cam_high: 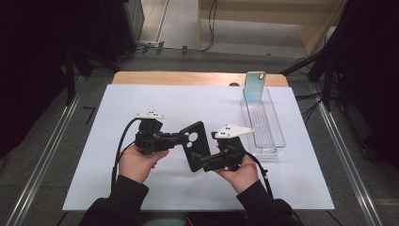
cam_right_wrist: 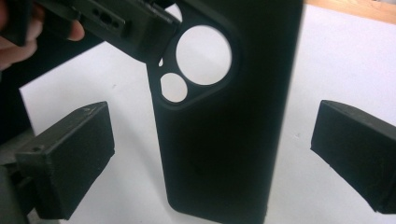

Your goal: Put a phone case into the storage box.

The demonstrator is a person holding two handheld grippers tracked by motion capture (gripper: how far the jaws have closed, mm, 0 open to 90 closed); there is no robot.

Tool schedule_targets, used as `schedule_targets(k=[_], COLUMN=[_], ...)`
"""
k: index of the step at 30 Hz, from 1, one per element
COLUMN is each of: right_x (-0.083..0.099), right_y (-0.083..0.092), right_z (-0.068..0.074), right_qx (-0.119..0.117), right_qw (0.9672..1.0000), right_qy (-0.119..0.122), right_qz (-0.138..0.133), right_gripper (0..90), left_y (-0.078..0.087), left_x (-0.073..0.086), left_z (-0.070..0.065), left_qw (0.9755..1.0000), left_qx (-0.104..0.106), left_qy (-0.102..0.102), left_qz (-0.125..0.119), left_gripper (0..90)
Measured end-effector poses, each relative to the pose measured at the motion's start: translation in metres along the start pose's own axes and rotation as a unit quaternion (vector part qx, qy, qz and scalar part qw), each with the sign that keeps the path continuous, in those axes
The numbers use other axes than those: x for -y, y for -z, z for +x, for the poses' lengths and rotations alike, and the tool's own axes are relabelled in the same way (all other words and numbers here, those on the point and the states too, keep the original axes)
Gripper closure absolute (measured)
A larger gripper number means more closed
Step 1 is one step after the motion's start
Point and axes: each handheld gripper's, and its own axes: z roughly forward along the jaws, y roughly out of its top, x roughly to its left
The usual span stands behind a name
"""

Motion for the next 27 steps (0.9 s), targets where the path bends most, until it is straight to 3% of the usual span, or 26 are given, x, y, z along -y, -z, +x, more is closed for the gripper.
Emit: schedule_targets(k=[8,12,17,22,27], right_x=[0.001,0.002,0.001,-0.005,-0.015], right_y=[-0.017,-0.016,-0.012,-0.003,0.014], right_z=[0.010,0.010,0.009,0.000,-0.017], right_qx=[0.031,0.058,0.052,0.046,0.025], right_qw=[0.9994,0.9982,0.9986,0.9989,0.9996], right_qy=[0.002,0.001,0.005,0.000,-0.008], right_qz=[0.015,0.012,0.012,0.006,-0.005], right_gripper=[0.0,12.0,13.2,13.4,13.3], left_y=[-0.010,-0.011,-0.008,0.008,0.021], left_x=[0.002,0.003,0.001,-0.002,0.004], left_z=[-0.010,-0.015,-0.016,-0.023,-0.021], left_qw=[0.9996,0.9996,0.9994,0.9990,0.9967], left_qx=[0.019,0.023,0.034,0.042,0.056], left_qy=[0.016,0.012,0.004,-0.016,-0.059], left_qz=[0.011,0.009,0.008,-0.006,-0.004], left_gripper=[77.6,77.7,76.3,50.2,40.2])
